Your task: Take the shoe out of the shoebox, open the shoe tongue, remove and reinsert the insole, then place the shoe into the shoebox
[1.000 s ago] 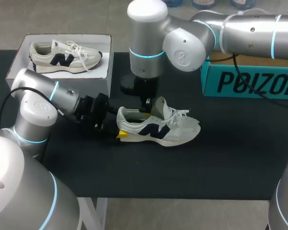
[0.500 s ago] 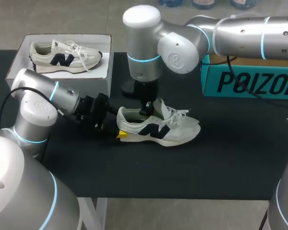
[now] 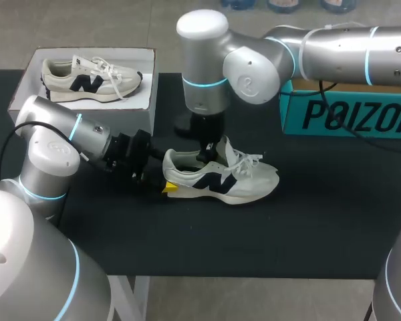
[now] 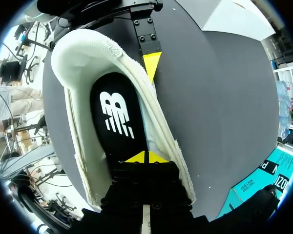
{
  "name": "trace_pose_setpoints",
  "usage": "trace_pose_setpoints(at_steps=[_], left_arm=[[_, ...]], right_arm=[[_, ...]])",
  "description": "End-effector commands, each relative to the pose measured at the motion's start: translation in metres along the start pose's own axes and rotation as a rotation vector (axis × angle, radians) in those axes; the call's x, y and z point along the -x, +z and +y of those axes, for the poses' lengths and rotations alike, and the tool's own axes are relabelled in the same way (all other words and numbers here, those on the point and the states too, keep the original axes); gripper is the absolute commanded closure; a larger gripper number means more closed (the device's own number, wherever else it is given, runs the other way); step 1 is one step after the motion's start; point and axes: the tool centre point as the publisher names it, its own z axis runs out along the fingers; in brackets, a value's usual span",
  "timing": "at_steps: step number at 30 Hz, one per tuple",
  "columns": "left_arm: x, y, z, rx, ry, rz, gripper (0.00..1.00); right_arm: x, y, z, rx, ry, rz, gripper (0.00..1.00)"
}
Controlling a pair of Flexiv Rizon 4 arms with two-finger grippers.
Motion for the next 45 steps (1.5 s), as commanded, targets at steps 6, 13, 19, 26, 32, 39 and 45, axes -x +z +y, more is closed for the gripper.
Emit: trace_pose_setpoints(at_steps=[6,13,19,26,32,39,45], left_arm=[[0.0,0.005,0.002,0.001,0.0,0.0,1.0],[0.0,0.005,0.002,0.001,0.0,0.0,1.0],[0.0,0.005,0.002,0.001,0.0,0.0,1.0],[0.0,0.005,0.002,0.001,0.0,0.0,1.0],[0.0,0.005,0.002,0.001,0.0,0.0,1.0],[0.0,0.005,0.002,0.001,0.0,0.0,1.0],[0.0,0.005,0.002,0.001,0.0,0.0,1.0]], right_arm=[[0.012,0.005,0.005,0.034,-0.001,0.009,1.0],[0.01,0.016,0.003,0.034,-0.007,0.029,0.75],[0.007,0.023,-0.001,0.032,-0.005,0.042,0.68],[0.005,0.035,-0.003,0.025,-0.005,0.072,0.61],[-0.011,0.046,-0.009,0.013,-0.01,0.106,0.58],[-0.023,0.056,-0.017,-0.004,-0.004,0.132,0.59],[-0.026,0.062,-0.019,-0.011,0.013,0.143,1.0]])
